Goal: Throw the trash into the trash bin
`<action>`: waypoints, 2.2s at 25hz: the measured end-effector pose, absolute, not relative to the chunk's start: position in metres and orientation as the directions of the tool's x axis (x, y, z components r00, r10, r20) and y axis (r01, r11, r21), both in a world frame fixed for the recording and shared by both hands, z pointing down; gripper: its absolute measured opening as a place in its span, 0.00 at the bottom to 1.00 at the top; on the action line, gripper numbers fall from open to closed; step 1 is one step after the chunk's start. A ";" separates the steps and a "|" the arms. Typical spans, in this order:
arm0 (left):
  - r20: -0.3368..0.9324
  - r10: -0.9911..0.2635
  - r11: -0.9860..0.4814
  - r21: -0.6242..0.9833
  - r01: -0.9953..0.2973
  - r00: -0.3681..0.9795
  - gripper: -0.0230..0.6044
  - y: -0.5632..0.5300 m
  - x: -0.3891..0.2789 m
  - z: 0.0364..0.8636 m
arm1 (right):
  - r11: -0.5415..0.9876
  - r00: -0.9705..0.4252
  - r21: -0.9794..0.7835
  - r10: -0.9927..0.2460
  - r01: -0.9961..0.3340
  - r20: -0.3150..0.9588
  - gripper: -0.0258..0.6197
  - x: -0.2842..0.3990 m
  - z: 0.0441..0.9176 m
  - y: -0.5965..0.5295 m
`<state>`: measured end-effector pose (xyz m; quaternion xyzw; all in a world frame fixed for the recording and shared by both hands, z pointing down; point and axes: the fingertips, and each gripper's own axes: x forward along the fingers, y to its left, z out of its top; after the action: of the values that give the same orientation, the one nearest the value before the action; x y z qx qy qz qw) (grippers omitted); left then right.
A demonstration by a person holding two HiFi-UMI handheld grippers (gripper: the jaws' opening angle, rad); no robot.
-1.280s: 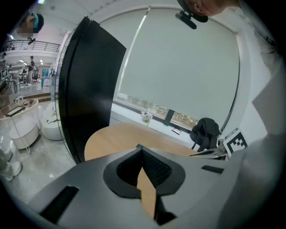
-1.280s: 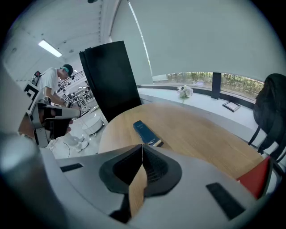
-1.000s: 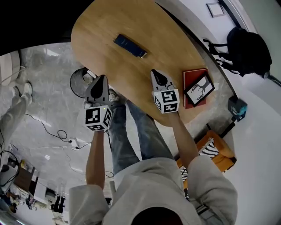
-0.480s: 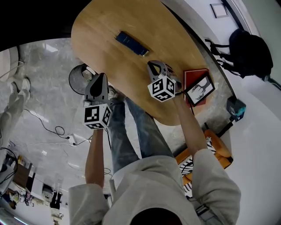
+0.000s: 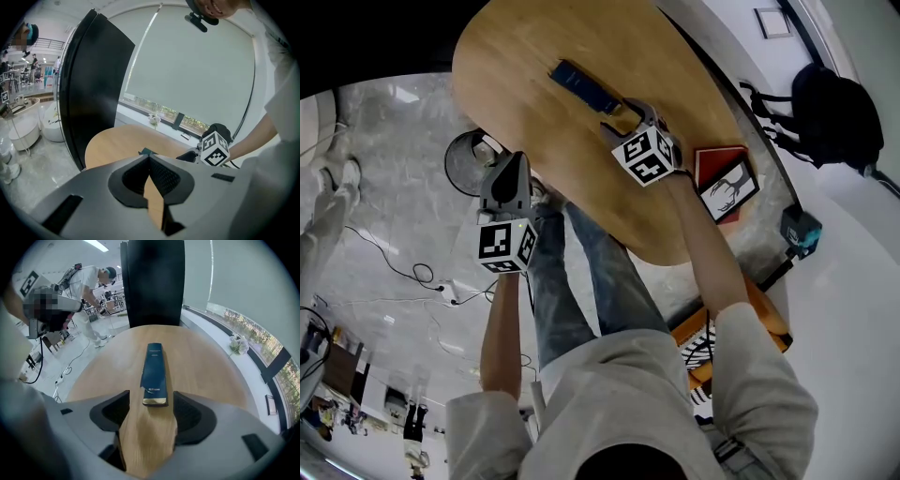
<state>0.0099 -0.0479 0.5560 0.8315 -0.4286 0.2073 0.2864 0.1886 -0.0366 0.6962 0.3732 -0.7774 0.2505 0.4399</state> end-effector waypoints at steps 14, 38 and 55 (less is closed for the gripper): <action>0.607 -0.614 -0.433 0.276 -0.858 0.505 0.07 -0.047 -0.017 0.557 | 0.583 -0.317 -0.083 -0.312 -0.808 0.896 0.40 0.175 0.725 -0.066; 0.589 -0.649 -0.399 0.275 -0.875 0.481 0.07 -0.034 -0.042 0.549 | 0.378 -0.392 -0.177 -0.630 -0.909 0.670 0.38 0.141 0.597 -0.012; 0.574 -0.744 -0.227 0.262 -0.938 0.341 0.07 -0.002 -0.138 0.536 | 0.534 -0.529 -0.190 -0.604 -0.824 0.597 0.38 0.025 0.552 0.002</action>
<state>-0.1384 -0.0015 0.5358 0.7655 -0.5493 0.1665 0.2906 0.0247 0.0020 0.5517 0.4233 -0.8430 0.2317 0.2376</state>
